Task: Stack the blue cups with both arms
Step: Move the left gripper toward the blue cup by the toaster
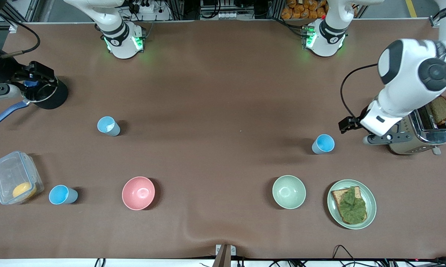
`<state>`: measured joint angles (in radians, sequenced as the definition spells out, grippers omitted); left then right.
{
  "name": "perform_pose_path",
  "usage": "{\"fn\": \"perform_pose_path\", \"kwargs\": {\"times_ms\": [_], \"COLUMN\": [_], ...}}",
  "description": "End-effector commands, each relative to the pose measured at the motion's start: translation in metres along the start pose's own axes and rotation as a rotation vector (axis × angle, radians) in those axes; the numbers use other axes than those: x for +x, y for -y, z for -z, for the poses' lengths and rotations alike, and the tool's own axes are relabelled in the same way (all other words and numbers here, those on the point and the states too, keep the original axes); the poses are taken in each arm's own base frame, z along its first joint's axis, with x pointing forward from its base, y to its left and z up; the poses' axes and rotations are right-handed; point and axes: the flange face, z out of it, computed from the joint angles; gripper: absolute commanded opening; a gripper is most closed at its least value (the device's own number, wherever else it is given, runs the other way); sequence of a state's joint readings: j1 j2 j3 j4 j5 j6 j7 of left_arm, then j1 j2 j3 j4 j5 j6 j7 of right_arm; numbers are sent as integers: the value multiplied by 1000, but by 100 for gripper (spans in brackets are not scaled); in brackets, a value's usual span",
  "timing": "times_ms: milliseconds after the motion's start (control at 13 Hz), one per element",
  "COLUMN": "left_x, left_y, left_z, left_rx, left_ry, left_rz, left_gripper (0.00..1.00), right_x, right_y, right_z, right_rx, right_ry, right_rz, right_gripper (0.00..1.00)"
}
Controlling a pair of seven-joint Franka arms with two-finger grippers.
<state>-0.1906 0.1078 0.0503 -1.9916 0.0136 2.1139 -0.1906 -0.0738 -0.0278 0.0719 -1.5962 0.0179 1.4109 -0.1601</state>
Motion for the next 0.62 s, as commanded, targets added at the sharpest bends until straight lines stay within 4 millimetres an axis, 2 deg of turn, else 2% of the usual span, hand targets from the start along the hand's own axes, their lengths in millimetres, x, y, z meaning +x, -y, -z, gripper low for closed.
{"fn": "perform_pose_path", "kwargs": {"times_ms": [0, 77, 231, 308, 538], "left_x": [-1, 2, 5, 7, 11], "left_y": [9, 14, 12, 8, 10], "left_z": [-28, -37, -46, -57, -89], "left_rx": [2, 2, -8, -6, -9], "left_ry": [-27, -21, -18, -4, -4], "left_rz": [-2, 9, 20, 21, 35], "left_gripper": [100, 100, 100, 100, 100], "right_x": [-5, -3, -3, -4, -2], "right_y": [-1, -1, -1, -1, -6], "right_z": [-5, -13, -29, -36, -80], "right_rx": [3, 3, 1, 0, -5], "right_ry": [-8, -8, -12, -12, -28], "right_rz": [6, 6, 4, 4, -5], "right_gripper": [100, 100, 100, 100, 100]}}
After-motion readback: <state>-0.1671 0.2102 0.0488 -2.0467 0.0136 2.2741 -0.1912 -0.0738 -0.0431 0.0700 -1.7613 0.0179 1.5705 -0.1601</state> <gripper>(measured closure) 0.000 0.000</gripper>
